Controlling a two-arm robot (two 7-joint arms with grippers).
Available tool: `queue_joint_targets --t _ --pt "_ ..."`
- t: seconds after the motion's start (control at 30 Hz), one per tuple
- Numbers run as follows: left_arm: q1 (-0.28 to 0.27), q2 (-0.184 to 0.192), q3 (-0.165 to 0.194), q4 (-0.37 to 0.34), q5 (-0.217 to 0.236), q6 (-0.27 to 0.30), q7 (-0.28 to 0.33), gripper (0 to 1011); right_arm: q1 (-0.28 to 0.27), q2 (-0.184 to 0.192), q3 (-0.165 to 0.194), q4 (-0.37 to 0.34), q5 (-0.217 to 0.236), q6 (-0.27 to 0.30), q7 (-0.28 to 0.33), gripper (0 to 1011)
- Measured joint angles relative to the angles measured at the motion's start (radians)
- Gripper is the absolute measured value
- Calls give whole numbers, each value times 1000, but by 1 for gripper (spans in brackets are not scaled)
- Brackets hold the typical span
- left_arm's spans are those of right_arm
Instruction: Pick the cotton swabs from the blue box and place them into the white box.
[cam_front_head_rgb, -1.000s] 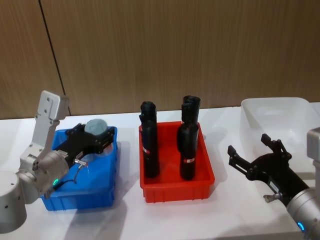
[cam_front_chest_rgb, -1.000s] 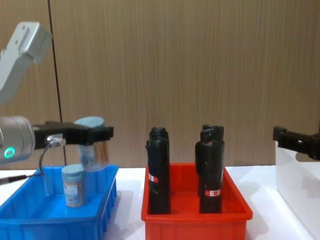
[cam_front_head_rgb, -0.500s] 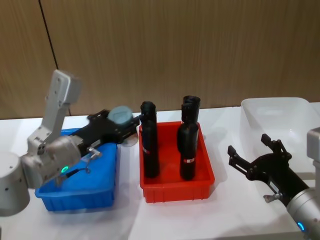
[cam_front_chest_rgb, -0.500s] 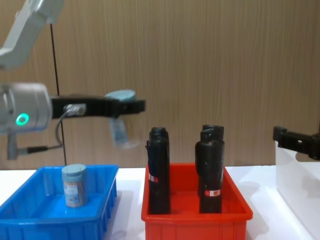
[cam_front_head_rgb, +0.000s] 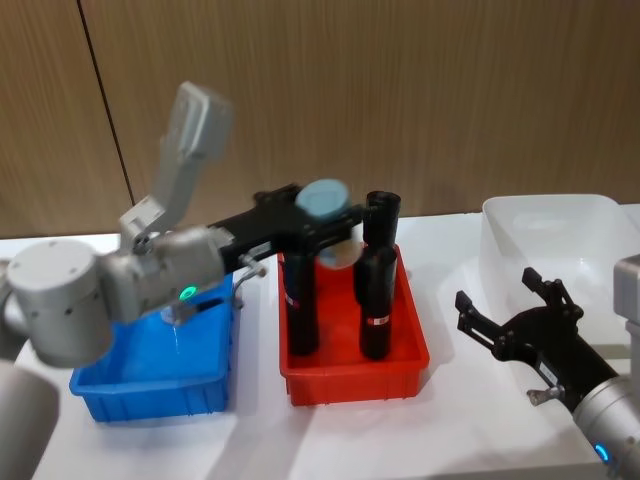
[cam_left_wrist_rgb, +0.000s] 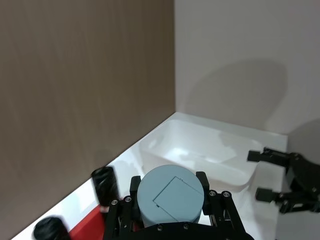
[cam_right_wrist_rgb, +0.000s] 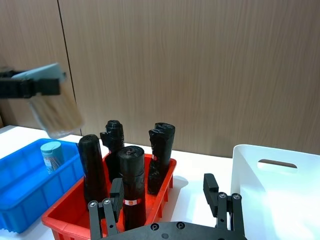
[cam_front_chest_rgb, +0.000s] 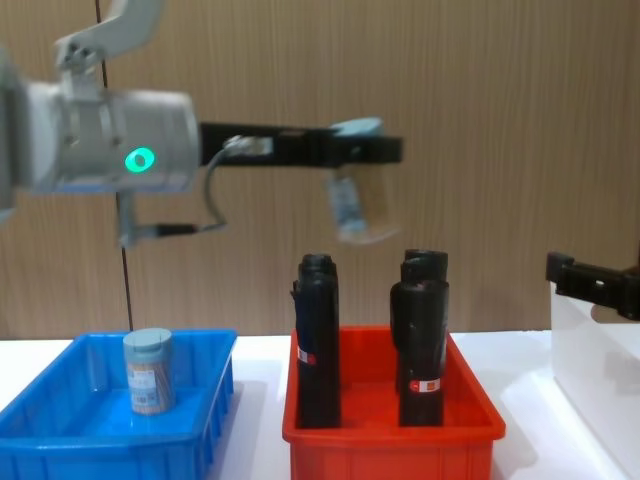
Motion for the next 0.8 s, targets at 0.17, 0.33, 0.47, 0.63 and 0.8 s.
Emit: queue_joint_targets --t 0.17,0.33,0.47,0.63,0.8 --pt "-60 -42 18 48 5 15 -49 660 0 0 0 0 0 0 0 1001" --pt "-100 -69 30 82 7 26 -78 661 0 0 0 0 0 0 0 1001" --pt "-122 -83 37 99 9 28 -92 661 0 0 0 0 0 0 0 1001" --pt "-144 -95 43 115 13 28 -103 661 0 0 0 0 0 0 0 1001" --pt "-157 -101 46 124 16 28 -109 661 0 0 0 0 0 0 0 1001"
